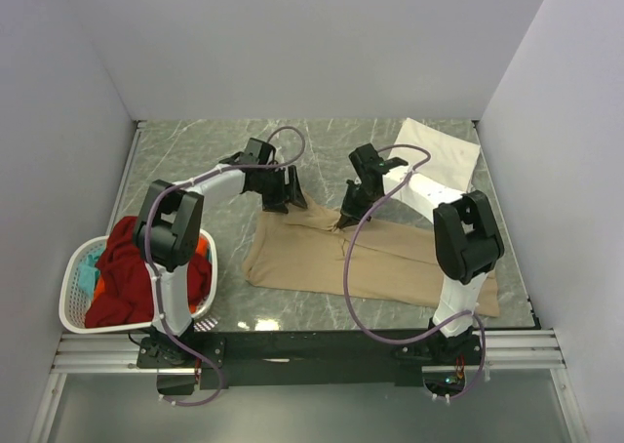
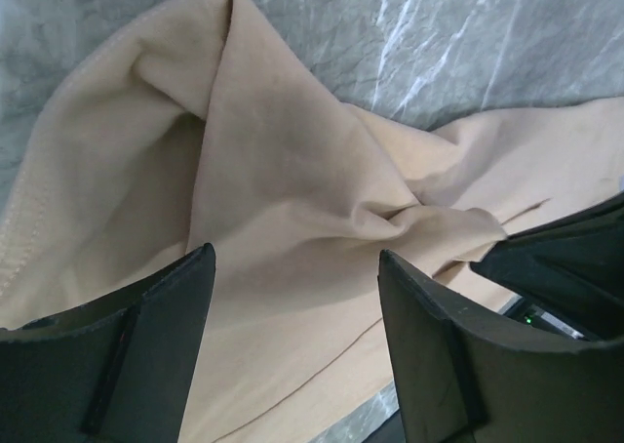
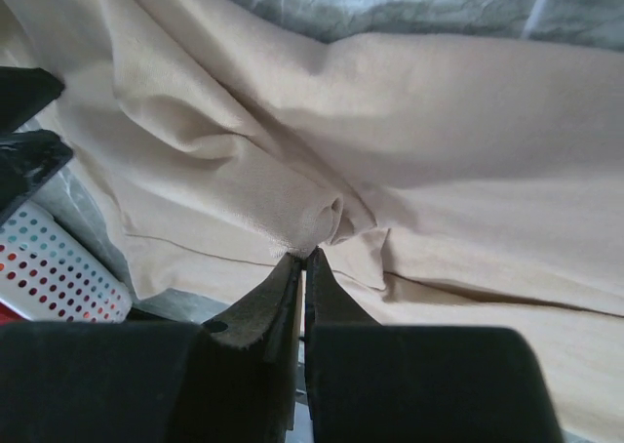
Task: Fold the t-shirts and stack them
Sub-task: Fold the tshirt
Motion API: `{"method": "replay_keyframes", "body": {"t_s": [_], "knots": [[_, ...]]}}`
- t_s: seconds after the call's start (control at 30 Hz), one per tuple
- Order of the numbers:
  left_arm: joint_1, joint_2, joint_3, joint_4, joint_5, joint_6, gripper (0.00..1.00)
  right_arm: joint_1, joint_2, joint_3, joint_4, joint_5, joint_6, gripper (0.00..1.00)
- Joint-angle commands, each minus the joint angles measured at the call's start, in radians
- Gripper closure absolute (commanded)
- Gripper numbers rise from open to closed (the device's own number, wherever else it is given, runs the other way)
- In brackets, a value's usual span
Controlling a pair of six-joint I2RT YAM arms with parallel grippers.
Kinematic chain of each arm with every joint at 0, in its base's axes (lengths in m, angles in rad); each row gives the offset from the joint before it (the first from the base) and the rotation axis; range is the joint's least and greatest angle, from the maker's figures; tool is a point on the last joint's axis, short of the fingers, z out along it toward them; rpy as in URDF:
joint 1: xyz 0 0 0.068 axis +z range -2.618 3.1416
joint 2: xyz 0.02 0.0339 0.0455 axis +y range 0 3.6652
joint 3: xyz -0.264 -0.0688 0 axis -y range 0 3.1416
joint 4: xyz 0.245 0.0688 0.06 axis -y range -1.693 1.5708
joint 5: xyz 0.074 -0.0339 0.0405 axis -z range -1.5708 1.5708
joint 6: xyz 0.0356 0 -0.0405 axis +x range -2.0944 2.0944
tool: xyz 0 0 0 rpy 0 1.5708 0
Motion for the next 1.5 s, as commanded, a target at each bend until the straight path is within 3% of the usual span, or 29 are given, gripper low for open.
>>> {"method": "replay_keyframes", "body": {"t_s": [0.0, 0.27, 0.57, 1.07, 1.33, 1.47], "knots": [[-0.013, 0.017, 0.068, -0.064, -0.060, -0.004, 0.27, -0.028, -0.004, 0.033, 0.023, -0.025, -0.023, 0.98], [-0.020, -0.069, 0.013, -0.060, -0.226, -0.015, 0.26, -0.039, 0.014, 0.054, 0.018, -0.044, -0.030, 0.98], [-0.031, -0.032, 0.004, -0.009, -0.069, -0.067, 0.28, -0.040, 0.031, 0.074, 0.010, -0.053, -0.035, 0.98], [-0.072, -0.020, 0.009, -0.072, -0.155, -0.064, 0.32, -0.040, 0.020, 0.051, 0.018, -0.058, -0.037, 0.98], [-0.086, -0.055, 0.009, -0.121, -0.312, -0.069, 0.31, -0.040, 0.016, 0.043, 0.026, -0.064, -0.035, 0.98], [-0.089, -0.053, -0.001, -0.110, -0.292, -0.072, 0.30, -0.040, 0.010, 0.031, 0.030, -0.067, -0.034, 0.98]]}}
